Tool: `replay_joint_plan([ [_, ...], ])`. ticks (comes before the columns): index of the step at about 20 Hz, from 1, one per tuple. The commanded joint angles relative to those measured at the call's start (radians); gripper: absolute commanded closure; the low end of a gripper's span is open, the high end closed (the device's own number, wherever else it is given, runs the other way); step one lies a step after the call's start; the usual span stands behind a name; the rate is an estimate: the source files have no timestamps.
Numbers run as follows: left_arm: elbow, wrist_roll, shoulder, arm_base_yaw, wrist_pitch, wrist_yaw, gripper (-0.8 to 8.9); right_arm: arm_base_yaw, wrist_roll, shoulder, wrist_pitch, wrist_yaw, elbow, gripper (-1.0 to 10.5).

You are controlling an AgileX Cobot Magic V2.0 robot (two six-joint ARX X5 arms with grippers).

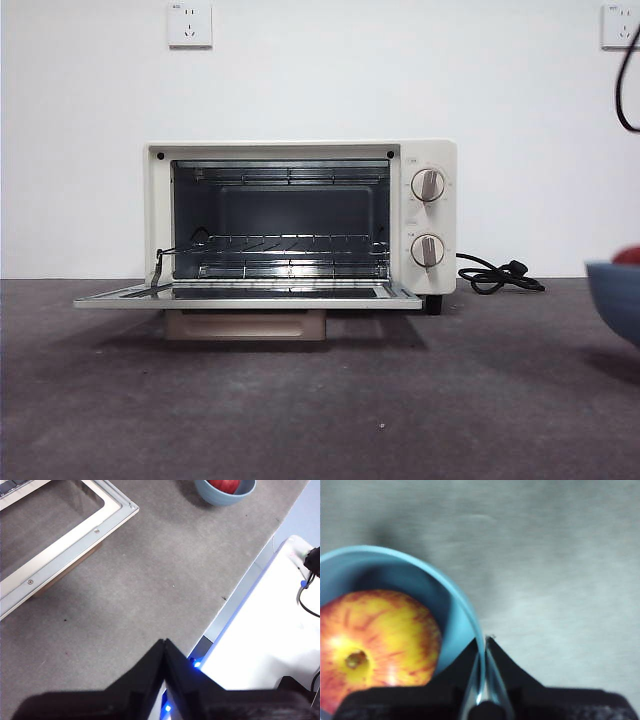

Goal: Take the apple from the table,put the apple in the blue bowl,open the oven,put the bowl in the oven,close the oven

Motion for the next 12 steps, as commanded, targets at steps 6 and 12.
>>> replay_joint_plan([
  [6, -0.005, -0.016, -0.007, -0.003, -0.039, 0.003, 8.19, 0.222, 0.145, 0.056, 0.027, -0.017, 0.286, 9.6],
  [12, -0.005, -0.034, -0.053, -0.003, -0.092, 0.003, 8.19, 0.403, 0.177, 0.317, 0.0, -0.018, 0.615, 9.6],
])
